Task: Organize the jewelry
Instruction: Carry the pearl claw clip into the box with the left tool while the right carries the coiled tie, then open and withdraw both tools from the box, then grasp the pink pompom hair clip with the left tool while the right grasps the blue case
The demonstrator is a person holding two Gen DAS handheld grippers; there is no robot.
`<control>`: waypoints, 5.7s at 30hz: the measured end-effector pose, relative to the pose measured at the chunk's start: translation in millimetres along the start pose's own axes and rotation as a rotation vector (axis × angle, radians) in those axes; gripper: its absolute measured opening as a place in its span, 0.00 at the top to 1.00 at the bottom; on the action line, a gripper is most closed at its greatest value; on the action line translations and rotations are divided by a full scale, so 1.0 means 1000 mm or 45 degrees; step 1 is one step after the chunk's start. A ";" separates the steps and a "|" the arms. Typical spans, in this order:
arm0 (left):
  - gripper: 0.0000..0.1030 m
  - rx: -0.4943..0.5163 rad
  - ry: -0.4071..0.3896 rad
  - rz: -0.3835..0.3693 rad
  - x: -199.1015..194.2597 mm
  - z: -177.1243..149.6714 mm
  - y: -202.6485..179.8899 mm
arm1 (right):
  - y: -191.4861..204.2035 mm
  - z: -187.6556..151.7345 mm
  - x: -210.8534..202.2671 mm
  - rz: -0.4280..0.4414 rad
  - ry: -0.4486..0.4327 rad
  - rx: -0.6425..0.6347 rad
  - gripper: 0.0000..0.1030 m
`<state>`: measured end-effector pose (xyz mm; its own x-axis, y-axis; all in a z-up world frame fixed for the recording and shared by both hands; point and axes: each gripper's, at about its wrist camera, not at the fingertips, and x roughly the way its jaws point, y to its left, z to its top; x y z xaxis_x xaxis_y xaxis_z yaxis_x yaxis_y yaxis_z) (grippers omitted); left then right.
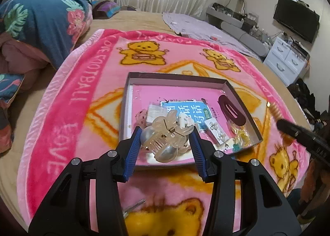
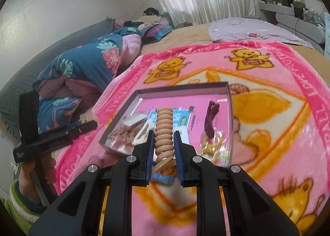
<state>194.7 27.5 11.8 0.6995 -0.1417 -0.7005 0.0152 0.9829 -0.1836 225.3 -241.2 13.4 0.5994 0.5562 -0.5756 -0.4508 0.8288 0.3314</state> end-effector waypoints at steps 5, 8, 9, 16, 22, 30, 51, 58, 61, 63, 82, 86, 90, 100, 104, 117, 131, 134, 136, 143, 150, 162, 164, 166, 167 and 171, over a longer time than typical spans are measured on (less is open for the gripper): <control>0.62 0.041 0.032 -0.001 0.019 0.006 -0.012 | -0.004 0.017 0.004 -0.025 -0.035 -0.004 0.83; 0.63 0.061 0.051 0.003 0.031 0.007 -0.018 | -0.006 0.024 0.008 -0.033 -0.044 -0.010 0.83; 0.63 0.066 0.059 0.002 0.036 0.008 -0.020 | -0.007 0.026 0.010 -0.038 -0.045 -0.014 0.83; 0.62 0.085 0.107 0.014 0.062 0.005 -0.024 | -0.012 0.037 0.030 -0.071 -0.012 -0.038 0.83; 0.62 0.089 0.142 0.014 0.077 -0.001 -0.022 | -0.013 0.044 0.054 -0.104 0.022 -0.052 0.83; 0.62 0.077 0.168 0.024 0.086 -0.004 -0.015 | -0.015 0.032 0.085 -0.109 0.099 -0.065 0.83; 0.62 0.056 0.177 0.036 0.081 -0.008 -0.008 | -0.015 -0.005 0.117 -0.130 0.282 -0.059 0.81; 0.59 0.061 0.162 0.034 0.076 -0.008 -0.007 | -0.017 -0.003 0.104 -0.113 0.248 -0.038 0.74; 0.57 0.058 0.156 0.033 0.072 -0.007 -0.007 | -0.016 0.000 0.095 -0.118 0.216 -0.037 0.65; 0.56 0.058 0.148 0.027 0.067 -0.006 -0.008 | -0.017 0.002 0.088 -0.123 0.194 -0.037 0.62; 0.11 0.043 -0.016 0.006 -0.006 0.001 -0.018 | -0.005 0.004 0.004 -0.151 -0.060 -0.020 0.17; 0.09 0.025 -0.053 0.032 -0.026 -0.007 -0.014 | 0.004 0.000 -0.010 -0.163 -0.090 -0.049 0.17; 0.09 0.014 -0.065 0.059 -0.035 -0.018 -0.009 | 0.015 -0.008 -0.021 -0.157 -0.106 -0.083 0.17; 0.09 0.024 -0.053 0.148 -0.046 -0.041 0.004 | 0.030 -0.028 -0.028 -0.161 -0.084 -0.126 0.12; 0.09 0.027 -0.042 0.168 -0.049 -0.049 0.009 | 0.033 -0.037 -0.024 -0.164 -0.055 -0.136 0.12; 0.09 0.009 0.058 0.226 -0.038 -0.080 0.031 | 0.049 -0.066 0.008 -0.157 0.085 -0.202 0.12; 0.10 -0.034 0.203 0.232 0.003 -0.102 0.050 | 0.036 -0.080 0.081 -0.206 0.244 -0.157 0.21; 0.10 -0.035 0.202 0.227 0.005 -0.101 0.052 | 0.033 -0.080 0.091 -0.213 0.260 -0.136 0.25; 0.12 -0.032 0.194 0.221 0.006 -0.100 0.050 | 0.031 -0.081 0.097 -0.205 0.283 -0.124 0.35; 0.37 -0.036 0.189 0.170 0.013 -0.093 0.046 | 0.029 -0.086 0.105 -0.209 0.306 -0.137 0.54; 0.71 -0.006 0.205 0.124 0.017 -0.094 0.038 | 0.031 -0.090 0.091 -0.160 0.296 -0.130 0.54; 0.72 0.014 0.137 0.066 -0.012 -0.092 0.019 | 0.054 -0.082 0.032 -0.035 0.187 -0.186 0.54; 0.72 0.027 0.124 0.052 -0.016 -0.089 0.012 | 0.053 -0.079 0.021 -0.026 0.154 -0.181 0.54; 0.72 0.041 0.107 0.039 -0.020 -0.084 0.004 | 0.049 -0.073 0.011 -0.023 0.120 -0.162 0.54; 0.72 0.046 0.099 0.032 -0.022 -0.082 0.001 | 0.047 -0.071 0.008 -0.027 0.107 -0.156 0.54; 0.72 0.075 0.068 0.009 -0.025 -0.069 -0.014 | 0.035 -0.061 -0.005 -0.055 0.049 -0.129 0.54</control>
<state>127.9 8.8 -15.1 0.6608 -0.1395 -0.7375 0.0534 0.9888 -0.1391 166.1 -218.4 -17.1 0.5949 0.5156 -0.6166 -0.4909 0.8405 0.2293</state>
